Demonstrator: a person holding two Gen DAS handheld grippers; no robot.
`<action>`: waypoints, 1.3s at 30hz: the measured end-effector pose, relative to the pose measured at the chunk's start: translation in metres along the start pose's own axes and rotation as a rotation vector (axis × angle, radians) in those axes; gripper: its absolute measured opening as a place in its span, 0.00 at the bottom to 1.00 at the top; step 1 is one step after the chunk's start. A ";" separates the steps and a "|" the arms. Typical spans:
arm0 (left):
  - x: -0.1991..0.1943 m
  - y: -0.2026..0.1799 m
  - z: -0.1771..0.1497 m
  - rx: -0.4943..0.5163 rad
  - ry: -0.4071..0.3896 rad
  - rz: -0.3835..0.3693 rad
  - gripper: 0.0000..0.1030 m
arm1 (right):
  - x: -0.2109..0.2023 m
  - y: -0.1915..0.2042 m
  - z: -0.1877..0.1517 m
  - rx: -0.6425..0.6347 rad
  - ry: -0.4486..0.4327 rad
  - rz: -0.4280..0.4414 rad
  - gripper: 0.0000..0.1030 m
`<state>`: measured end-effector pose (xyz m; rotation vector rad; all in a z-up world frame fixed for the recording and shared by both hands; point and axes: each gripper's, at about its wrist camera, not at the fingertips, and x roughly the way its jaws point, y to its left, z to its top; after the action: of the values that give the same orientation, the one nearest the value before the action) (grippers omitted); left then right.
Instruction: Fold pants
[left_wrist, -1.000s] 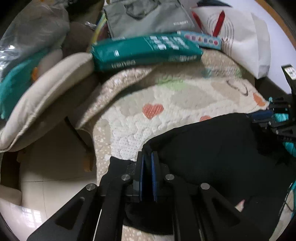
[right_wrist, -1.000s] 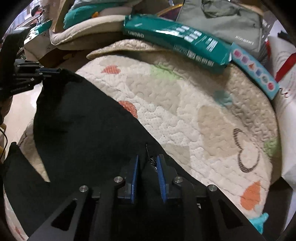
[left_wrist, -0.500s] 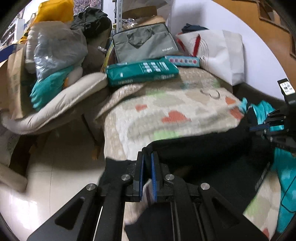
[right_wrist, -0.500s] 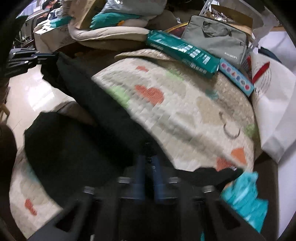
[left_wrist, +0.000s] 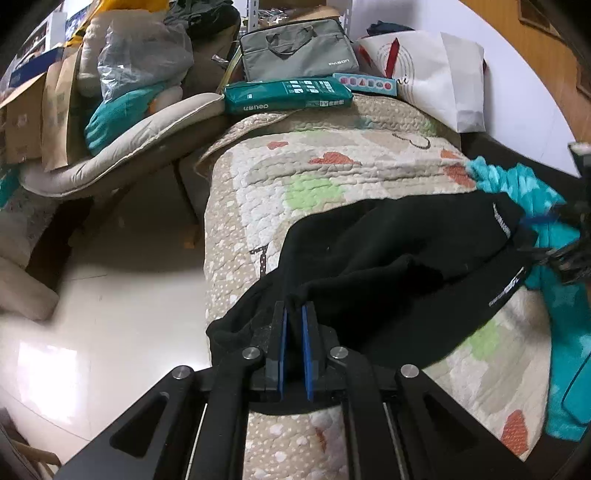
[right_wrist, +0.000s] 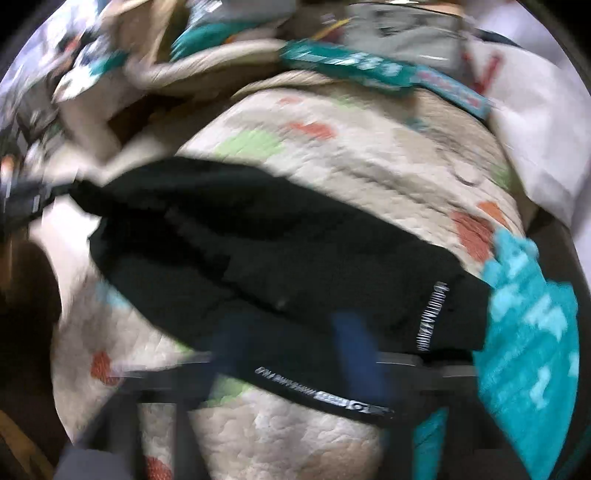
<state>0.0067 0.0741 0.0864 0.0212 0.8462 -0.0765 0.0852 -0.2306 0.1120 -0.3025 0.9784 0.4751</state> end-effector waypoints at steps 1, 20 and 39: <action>0.002 -0.001 -0.002 0.009 0.002 0.008 0.07 | -0.001 -0.014 -0.003 0.065 0.002 0.022 0.97; 0.042 0.034 -0.015 -0.131 -0.026 -0.064 0.07 | 0.015 -0.127 -0.027 0.675 0.025 0.089 0.73; 0.026 0.033 -0.020 -0.123 -0.047 -0.053 0.07 | 0.006 -0.119 -0.029 0.731 -0.022 -0.027 0.13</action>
<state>0.0116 0.1069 0.0528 -0.1180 0.8034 -0.0749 0.1287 -0.3441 0.0953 0.3461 1.0592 0.0739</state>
